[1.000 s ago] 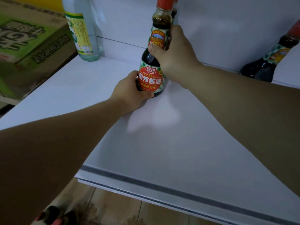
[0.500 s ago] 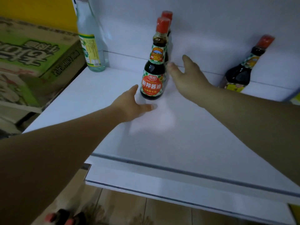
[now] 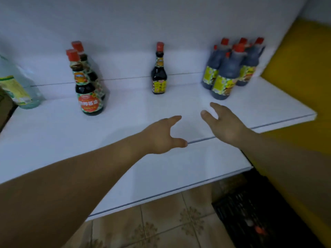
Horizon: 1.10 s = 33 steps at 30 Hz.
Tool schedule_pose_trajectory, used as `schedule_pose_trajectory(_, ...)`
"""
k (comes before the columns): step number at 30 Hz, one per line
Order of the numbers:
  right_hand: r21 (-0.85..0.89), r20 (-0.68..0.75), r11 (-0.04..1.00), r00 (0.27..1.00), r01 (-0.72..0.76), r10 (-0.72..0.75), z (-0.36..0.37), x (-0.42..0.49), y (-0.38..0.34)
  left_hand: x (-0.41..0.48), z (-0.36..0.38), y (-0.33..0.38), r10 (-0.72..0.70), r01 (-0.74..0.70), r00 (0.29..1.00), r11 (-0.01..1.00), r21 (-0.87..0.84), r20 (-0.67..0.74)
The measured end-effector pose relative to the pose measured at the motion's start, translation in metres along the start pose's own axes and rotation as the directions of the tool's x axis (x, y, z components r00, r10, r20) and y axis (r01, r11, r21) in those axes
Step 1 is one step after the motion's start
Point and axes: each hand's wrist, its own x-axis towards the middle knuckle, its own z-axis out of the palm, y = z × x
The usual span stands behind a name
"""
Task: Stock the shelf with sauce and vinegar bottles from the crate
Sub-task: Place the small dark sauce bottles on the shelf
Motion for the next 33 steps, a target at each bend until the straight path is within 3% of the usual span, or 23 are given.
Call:
schedule_pose_trajectory(4, -0.029, -0.109, 0.981, 0.976, -0.191, 0.187, -0.059, -0.045, 0.102, 0.037, 0.085, 0.068, 0.13, -0.129, 0.982, 0.992, -0.012, 0.138)
schedule_pose_trajectory(7, -0.047, -0.096, 0.938, 0.937, -0.342, 0.337, -0.091, -0.087, 0.182, 0.055, 0.167, 0.107, 0.169, -0.174, 0.945, 0.985, -0.009, 0.28)
schedule_pose_trajectory(12, -0.032, -0.018, 0.876, 0.877, -0.481, 0.48, -0.127, -0.184, 0.318, 0.06, 0.316, 0.167, 0.24, -0.211, 0.814, 0.971, -0.116, 0.528)
schedule_pose_trajectory(19, 0.04, 0.154, 0.745, 0.741, -0.666, 0.654, -0.136, -0.271, 0.464, 0.062, 0.483, 0.2, 0.068, -0.101, 0.717, 0.995, 0.007, 0.694)
schedule_pose_trajectory(26, 0.074, 0.243, 0.657, 0.653, -0.75, 0.718, -0.105, -0.292, 0.534, 0.09, 0.531, 0.166, -0.154, -0.048, 0.691, 0.965, 0.256, 0.707)
schedule_pose_trajectory(33, 0.128, 0.318, 0.559, 0.568, -0.819, 0.759, -0.052, -0.261, 0.542, 0.133, 0.536, 0.121, -0.113, -0.134, 0.667, 0.954, 0.269, 0.736)
